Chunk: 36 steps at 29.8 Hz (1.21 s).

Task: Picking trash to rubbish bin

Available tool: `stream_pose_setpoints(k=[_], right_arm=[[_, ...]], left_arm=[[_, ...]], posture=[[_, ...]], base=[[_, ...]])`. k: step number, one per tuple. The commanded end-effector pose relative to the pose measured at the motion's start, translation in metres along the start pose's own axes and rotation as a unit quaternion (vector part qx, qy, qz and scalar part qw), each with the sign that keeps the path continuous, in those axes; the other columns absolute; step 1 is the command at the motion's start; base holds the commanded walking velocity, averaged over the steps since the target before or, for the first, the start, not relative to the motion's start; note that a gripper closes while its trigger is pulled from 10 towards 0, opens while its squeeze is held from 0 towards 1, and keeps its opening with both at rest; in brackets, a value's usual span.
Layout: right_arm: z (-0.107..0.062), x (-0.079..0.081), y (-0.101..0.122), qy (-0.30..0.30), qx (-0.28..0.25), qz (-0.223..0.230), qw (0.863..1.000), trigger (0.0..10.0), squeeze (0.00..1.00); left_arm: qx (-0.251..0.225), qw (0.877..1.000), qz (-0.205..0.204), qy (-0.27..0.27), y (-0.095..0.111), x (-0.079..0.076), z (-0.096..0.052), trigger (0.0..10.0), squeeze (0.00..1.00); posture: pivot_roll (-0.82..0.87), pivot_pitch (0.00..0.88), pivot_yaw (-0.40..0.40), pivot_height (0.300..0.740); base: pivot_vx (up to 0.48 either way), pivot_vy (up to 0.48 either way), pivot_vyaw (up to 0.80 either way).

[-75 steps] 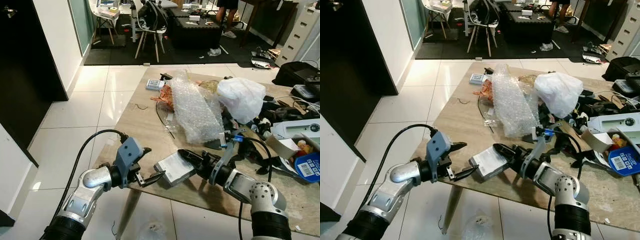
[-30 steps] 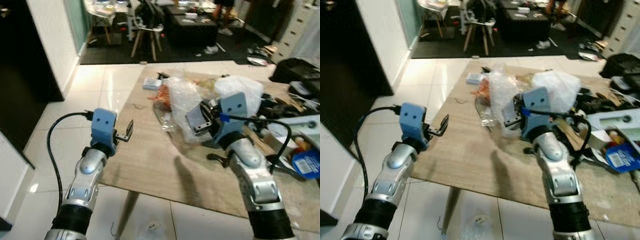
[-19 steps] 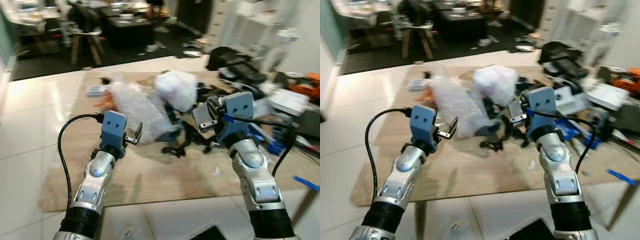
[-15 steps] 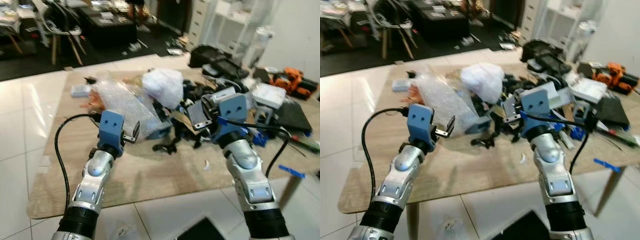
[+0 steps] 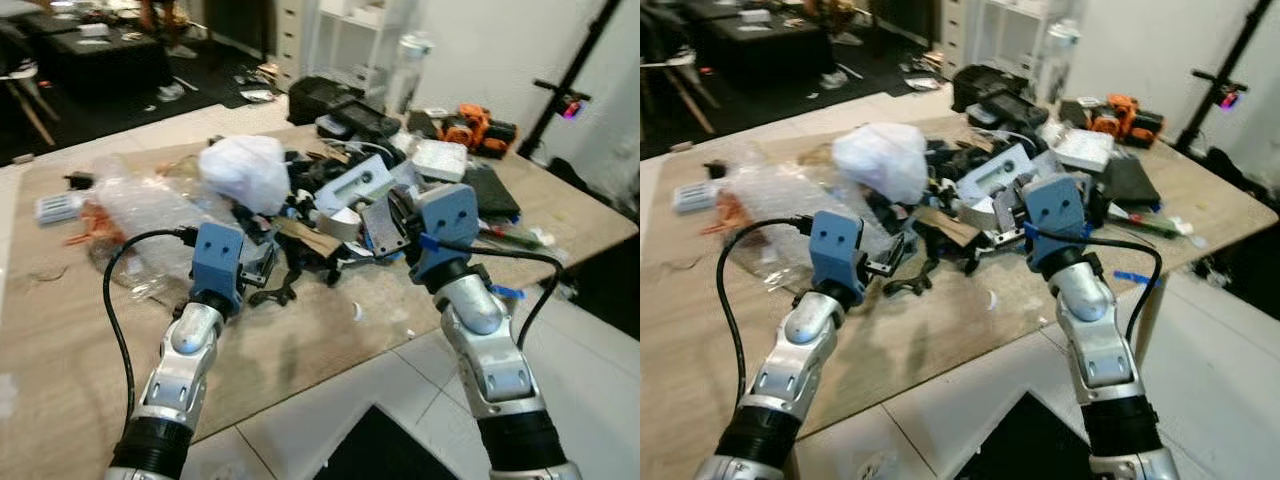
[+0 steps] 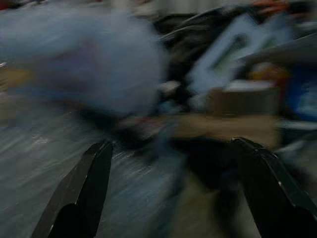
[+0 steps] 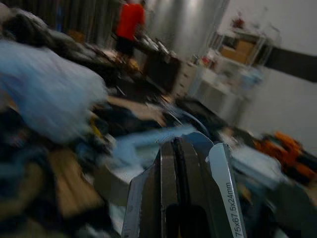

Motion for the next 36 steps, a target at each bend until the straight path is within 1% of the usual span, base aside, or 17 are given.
stream_pose_setpoints(k=[1,20,27,36], right_arm=[[0.0007,0.0008,0.0020,-0.001,-0.005,-0.002,1.000,10.0,0.00],[0.0058,0.0020,0.0066,0.007,-0.015,-0.002,1.000,10.0,0.00],[0.0068,0.0053,0.0064,0.013,-0.015,-0.005,1.000,10.0,0.00],[0.0061,0.0049,0.0054,0.014,-0.013,-0.006,1.000,10.0,0.00]], left_arm=[[-0.003,1.000,0.005,-0.007,0.0025,-0.0049,0.0005,10.0,0.00],[-0.004,1.000,0.004,-0.005,0.0038,-0.0058,0.0012,10.0,0.00],[-0.004,1.000,0.004,-0.001,0.0030,-0.0043,0.0000,10.0,0.00],[-0.006,1.000,0.003,-0.003,0.0038,-0.0078,-0.0001,10.0,0.00]], posture=[[-0.08,0.070,-0.025,0.740],[-0.09,0.060,-0.037,0.740],[-0.09,0.048,-0.042,0.740],[-0.09,0.040,-0.051,0.740]], base=[[0.000,0.000,-0.80],[0.000,0.000,-0.80],[0.000,0.000,-0.80],[0.000,0.000,-0.80]])
Point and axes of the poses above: a point about 5 cm out from each wrist's last joint towards the gripper, its own z axis pointing out of the wrist towards the gripper, its own y axis along the axis of the wrist's last joint, x = y × z, the point moved 5 cm from there along z, pointing out of the wrist towards the gripper, and after that the axes turned 15 degrees about z, right-handed, at the moved point
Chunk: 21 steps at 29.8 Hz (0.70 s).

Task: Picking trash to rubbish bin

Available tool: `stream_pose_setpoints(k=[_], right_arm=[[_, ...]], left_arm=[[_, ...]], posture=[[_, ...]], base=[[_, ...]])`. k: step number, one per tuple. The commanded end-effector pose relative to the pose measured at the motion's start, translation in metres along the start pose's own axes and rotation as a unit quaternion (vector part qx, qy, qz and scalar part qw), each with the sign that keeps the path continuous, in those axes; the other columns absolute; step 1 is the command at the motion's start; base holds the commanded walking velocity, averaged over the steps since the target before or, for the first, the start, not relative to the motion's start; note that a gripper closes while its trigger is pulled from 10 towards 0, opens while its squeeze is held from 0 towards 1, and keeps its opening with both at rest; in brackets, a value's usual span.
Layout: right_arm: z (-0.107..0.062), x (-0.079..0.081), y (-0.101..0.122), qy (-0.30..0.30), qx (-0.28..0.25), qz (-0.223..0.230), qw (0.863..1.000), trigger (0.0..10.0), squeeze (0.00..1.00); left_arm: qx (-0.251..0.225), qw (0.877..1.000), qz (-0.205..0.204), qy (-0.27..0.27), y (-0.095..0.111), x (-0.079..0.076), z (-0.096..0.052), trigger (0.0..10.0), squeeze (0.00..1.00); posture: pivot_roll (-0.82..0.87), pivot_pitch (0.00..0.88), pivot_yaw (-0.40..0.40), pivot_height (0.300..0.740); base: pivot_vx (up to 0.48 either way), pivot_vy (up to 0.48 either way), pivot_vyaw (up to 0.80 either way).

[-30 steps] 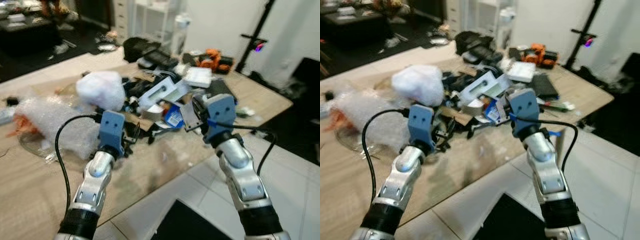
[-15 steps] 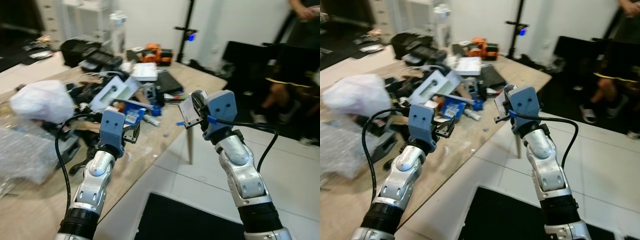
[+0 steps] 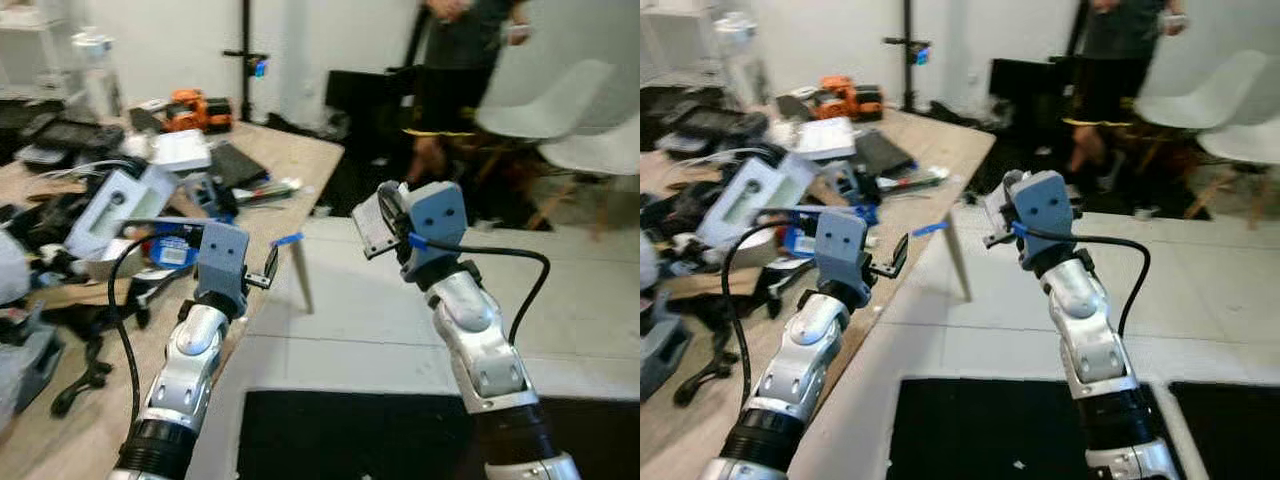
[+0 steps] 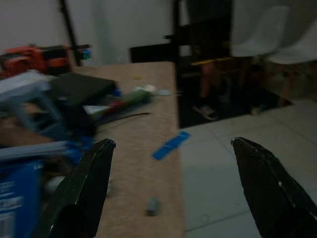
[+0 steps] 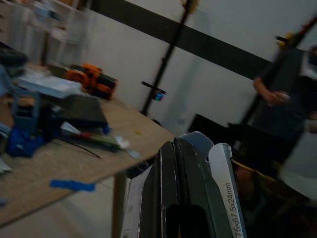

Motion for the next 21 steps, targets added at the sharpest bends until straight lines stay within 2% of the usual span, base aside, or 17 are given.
stream_pose_setpoints(k=[1,21], right_arm=[[-0.0019,-0.0020,-0.0025,-0.002,0.005,-0.001,1.000,10.0,0.00],[-0.0041,-0.0008,-0.0082,-0.005,0.014,0.003,1.000,10.0,0.00]], left_arm=[[-0.004,1.000,0.004,-0.006,0.0016,-0.0052,-0.0003,10.0,0.00],[-0.008,1.000,0.005,-0.012,0.0041,-0.0105,0.0019,10.0,0.00]], posture=[[-0.09,0.036,-0.053,0.740],[-0.08,0.035,-0.053,0.740]], base=[[0.000,0.000,-0.80],[0.000,0.000,-0.80]])
Point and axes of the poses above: a point about 5 cm out from each wrist's last joint towards the gripper, its own z axis pointing out of the wrist towards the gripper, its own y axis along the axis of the wrist's last joint, x = y × z, the point moved 5 cm from there along z, pointing out of the wrist towards the gripper, and after that the axes turned 15 degrees about z, right-handed, at the moved point
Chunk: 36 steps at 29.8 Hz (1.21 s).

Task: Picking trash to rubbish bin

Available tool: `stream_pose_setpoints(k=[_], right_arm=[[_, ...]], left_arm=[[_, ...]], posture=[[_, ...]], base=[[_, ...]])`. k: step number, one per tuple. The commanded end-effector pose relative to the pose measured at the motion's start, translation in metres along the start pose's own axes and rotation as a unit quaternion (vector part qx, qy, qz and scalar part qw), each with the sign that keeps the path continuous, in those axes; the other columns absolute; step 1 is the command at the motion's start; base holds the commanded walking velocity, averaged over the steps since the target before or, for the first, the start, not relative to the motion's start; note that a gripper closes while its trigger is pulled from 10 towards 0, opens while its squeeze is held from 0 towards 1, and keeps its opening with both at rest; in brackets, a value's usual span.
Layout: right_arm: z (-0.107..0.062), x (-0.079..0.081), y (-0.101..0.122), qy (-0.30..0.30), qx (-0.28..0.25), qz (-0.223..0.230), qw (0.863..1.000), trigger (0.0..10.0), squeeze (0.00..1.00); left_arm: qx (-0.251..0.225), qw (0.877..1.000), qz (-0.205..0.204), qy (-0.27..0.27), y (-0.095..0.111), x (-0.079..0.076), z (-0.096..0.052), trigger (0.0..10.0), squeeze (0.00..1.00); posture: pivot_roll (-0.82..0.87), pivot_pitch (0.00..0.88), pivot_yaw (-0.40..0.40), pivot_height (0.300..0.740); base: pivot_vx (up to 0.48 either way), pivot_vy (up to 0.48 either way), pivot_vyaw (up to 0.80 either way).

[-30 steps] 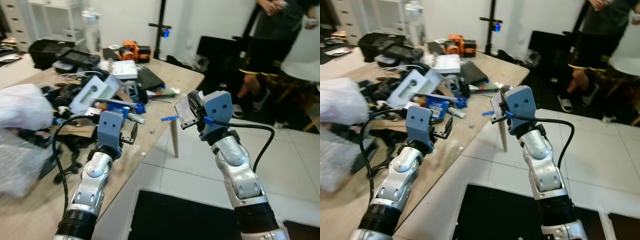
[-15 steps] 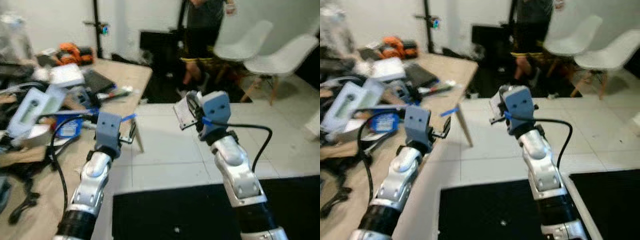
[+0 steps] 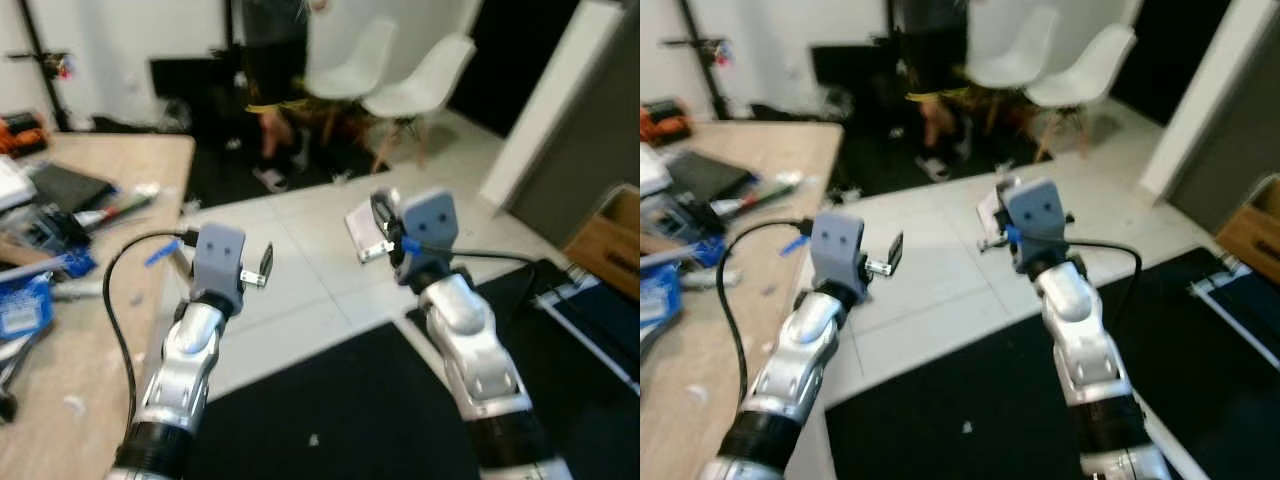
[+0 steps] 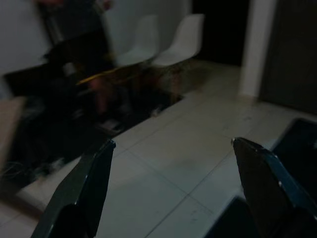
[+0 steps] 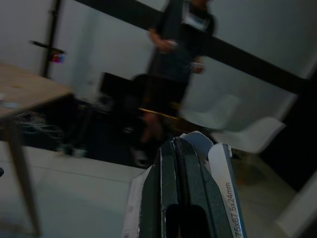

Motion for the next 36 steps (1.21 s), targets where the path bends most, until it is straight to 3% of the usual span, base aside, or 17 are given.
stream_pose_setpoints(k=[1,25,36], right_arm=[[0.000,0.000,-0.002,0.001,0.004,-0.001,1.000,10.0,0.00],[0.000,0.003,-0.006,0.002,0.011,0.003,1.000,10.0,0.00],[-0.012,-0.002,-0.034,-0.007,0.058,0.012,0.998,10.0,0.00]], left_arm=[[-0.001,1.000,0.002,-0.005,0.000,-0.005,0.000,10.0,0.00],[0.014,1.000,-0.003,-0.013,-0.005,-0.008,-0.002,10.0,0.00],[0.047,0.999,0.001,-0.015,-0.024,-0.007,-0.007,10.0,0.00]], posture=[[-0.08,0.034,-0.053,0.740],[-0.08,0.038,-0.055,0.740],[-0.08,0.039,-0.048,0.740]], base=[[0.000,0.000,-0.80],[0.000,0.000,-0.80],[0.000,0.000,-0.80]])
Point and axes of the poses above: a point about 5 cm out from each wrist's last joint towards the gripper, its own z axis pointing out of the wrist towards the gripper, its own y axis along the axis of the wrist's last joint, x = y × z, the point moved 5 cm from there along z, pointing out of the wrist towards the gripper, and after that the axes turned 15 degrees about z, right-handed, at the moved point
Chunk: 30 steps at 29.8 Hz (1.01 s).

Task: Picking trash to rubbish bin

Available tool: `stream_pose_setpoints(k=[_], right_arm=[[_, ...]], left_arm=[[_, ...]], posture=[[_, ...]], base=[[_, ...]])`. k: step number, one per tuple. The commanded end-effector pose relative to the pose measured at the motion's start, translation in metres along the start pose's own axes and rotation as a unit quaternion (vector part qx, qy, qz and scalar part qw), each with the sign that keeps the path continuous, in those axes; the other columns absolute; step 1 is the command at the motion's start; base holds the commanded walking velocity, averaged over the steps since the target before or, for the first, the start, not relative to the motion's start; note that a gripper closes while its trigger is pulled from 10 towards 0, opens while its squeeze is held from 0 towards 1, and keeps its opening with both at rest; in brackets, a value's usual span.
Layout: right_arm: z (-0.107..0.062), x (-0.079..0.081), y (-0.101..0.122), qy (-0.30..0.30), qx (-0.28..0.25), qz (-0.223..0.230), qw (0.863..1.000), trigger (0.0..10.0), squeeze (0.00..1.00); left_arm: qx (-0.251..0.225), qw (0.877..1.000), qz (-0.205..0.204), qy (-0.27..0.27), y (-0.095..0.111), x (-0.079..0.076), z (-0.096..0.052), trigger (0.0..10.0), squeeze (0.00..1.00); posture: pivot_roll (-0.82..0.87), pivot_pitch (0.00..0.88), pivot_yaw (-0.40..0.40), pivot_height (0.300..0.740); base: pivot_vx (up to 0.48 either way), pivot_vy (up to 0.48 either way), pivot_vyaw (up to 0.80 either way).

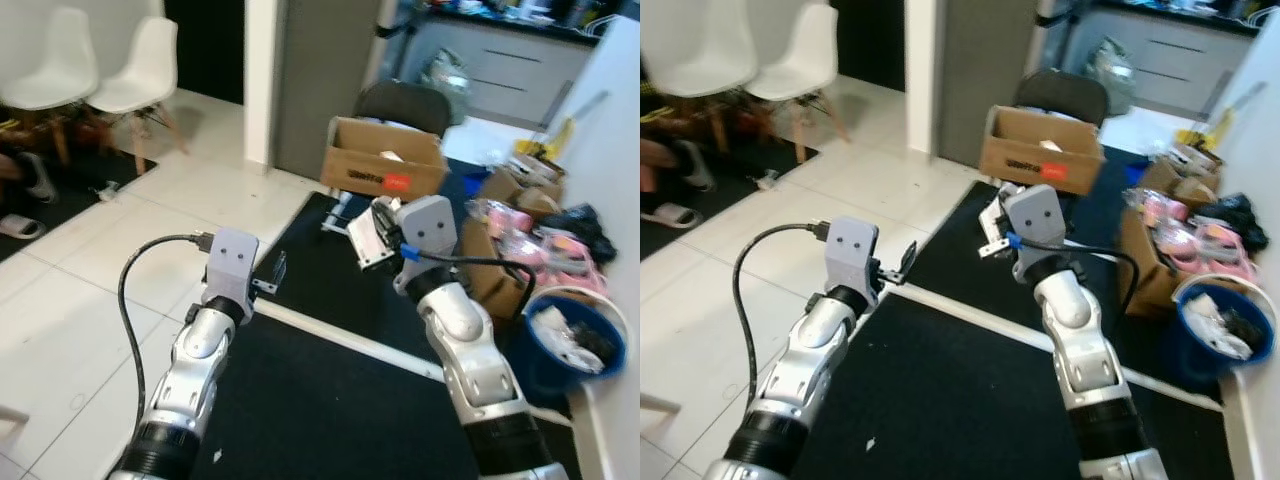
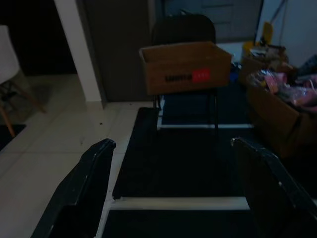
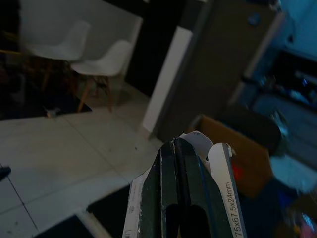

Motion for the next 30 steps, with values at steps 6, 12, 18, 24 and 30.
stream_pose_setpoints(k=[6,12,18,24,30], right_arm=[[-0.013,-0.012,-0.034,-0.018,0.066,0.008,0.998,10.0,0.00],[-0.018,-0.014,-0.044,-0.022,0.086,0.011,0.996,10.0,0.00],[-0.026,-0.020,-0.062,-0.044,0.117,0.033,0.992,10.0,0.00],[-0.041,-0.021,-0.098,-0.048,0.186,0.064,0.979,10.0,0.00],[-0.073,-0.019,-0.147,-0.040,0.283,0.036,0.957,10.0,0.00]], left_arm=[[0.045,0.999,-0.003,0.001,-0.022,0.001,-0.004,10.0,0.00],[0.049,0.999,-0.002,0.005,-0.025,0.005,-0.006,10.0,0.00],[0.051,0.998,-0.037,0.013,-0.028,0.003,-0.008,10.0,0.00],[0.084,0.996,-0.039,0.012,-0.048,0.001,-0.014,10.0,0.00],[0.101,0.994,-0.035,-0.005,-0.064,-0.003,-0.023,10.0,0.00]], posture=[[-0.08,0.042,-0.046,0.740],[-0.08,0.050,-0.045,0.740],[-0.08,0.057,-0.043,0.740],[-0.08,0.063,-0.046,0.740],[-0.07,0.064,-0.043,0.740]], base=[[0.000,0.000,-0.80],[0.000,0.000,-0.80],[0.000,0.000,-0.67],[0.000,0.000,0.00],[0.154,0.000,0.00]])
Point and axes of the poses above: a point about 5 cm out from each wrist's last joint towards the gripper, its own z axis pointing out of the wrist towards the gripper, its own y axis along the axis of the wrist's last joint, x = y × z, the point moved 5 cm from there along z, pointing out of the wrist towards the gripper, and after that the axes turned 15 degrees about z, right-handed, at the moved point
